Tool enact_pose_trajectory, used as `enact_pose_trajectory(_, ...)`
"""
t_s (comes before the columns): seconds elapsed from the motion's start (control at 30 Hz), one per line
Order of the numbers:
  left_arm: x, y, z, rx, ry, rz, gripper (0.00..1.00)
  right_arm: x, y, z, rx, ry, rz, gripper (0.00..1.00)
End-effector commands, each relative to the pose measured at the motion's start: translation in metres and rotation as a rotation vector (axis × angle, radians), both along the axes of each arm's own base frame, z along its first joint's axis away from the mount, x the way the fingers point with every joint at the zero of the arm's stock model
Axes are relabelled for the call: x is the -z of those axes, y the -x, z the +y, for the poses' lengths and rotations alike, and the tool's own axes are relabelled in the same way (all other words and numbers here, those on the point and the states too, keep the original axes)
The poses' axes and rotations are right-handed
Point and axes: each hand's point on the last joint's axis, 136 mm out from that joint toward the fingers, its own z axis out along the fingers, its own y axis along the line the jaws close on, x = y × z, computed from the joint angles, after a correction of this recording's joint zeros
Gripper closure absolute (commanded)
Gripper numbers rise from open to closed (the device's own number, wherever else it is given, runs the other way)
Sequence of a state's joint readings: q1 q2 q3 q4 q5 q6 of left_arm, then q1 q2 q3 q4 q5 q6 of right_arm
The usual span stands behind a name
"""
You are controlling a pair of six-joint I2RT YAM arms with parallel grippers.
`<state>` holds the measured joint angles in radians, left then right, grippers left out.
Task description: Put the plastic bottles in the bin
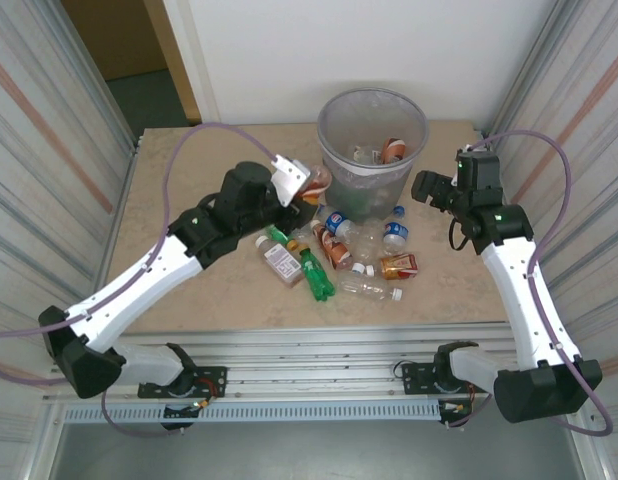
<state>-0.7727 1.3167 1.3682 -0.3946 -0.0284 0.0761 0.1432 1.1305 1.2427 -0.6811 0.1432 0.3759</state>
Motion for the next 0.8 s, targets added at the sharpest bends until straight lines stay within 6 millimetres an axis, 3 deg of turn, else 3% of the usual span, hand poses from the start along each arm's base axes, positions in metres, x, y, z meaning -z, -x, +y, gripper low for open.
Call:
enact_pose_trajectory(0.0,-0.044,-0.015,-0.012,0.024,0.179,-0.008,0.60,-0.002,0.005,-0.009,0.056,-0.010,-0.021,0.02)
enact_pose_trajectory(0.27,-0.085,-0.062,-0.029,0.023,0.375,0.018,0.60,0.017,0.013,-0.011,0.088,-0.029,0.015,0.02)
enact_pose_trajectory(0.5,-0.117,-0.108,-0.060,0.061,0.516,0.048,0.59,0.034,0.019,-0.009,0.083,-0.042,0.052,0.02)
enact_pose_trajectory(0.77,-0.106,-0.161,-0.100,0.094,0.608,0.191,0.58,0.035,0.030,-0.013,0.095,-0.037,0.043,0.02)
